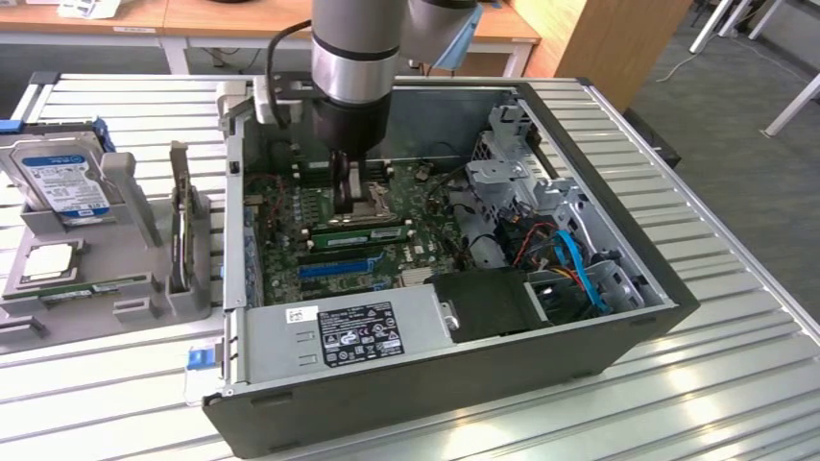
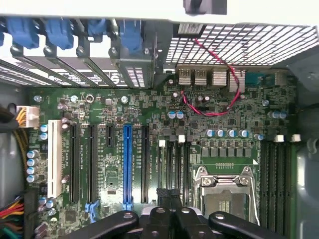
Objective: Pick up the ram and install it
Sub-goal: 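Press down the ram until it locks into place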
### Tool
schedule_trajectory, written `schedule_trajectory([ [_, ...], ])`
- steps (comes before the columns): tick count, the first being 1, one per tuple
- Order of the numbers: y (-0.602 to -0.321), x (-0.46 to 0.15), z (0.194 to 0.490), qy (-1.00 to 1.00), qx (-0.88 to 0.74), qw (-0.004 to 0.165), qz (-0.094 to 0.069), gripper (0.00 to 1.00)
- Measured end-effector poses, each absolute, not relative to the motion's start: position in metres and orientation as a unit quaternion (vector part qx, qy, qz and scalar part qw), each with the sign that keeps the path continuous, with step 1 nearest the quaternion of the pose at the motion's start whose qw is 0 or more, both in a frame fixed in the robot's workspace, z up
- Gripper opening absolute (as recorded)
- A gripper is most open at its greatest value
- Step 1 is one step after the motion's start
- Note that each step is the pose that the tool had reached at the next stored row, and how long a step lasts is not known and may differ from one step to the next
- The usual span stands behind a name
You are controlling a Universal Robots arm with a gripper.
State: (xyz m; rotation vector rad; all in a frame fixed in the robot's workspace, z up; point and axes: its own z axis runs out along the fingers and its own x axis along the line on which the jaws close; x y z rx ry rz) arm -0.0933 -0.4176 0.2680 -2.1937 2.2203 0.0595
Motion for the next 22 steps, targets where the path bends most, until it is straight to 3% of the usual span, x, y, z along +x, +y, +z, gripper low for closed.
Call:
schedule_trajectory([
  [22, -0.418, -0.093, 0.318, 0.711, -0.703, 0.010, 0.019, 0.10],
])
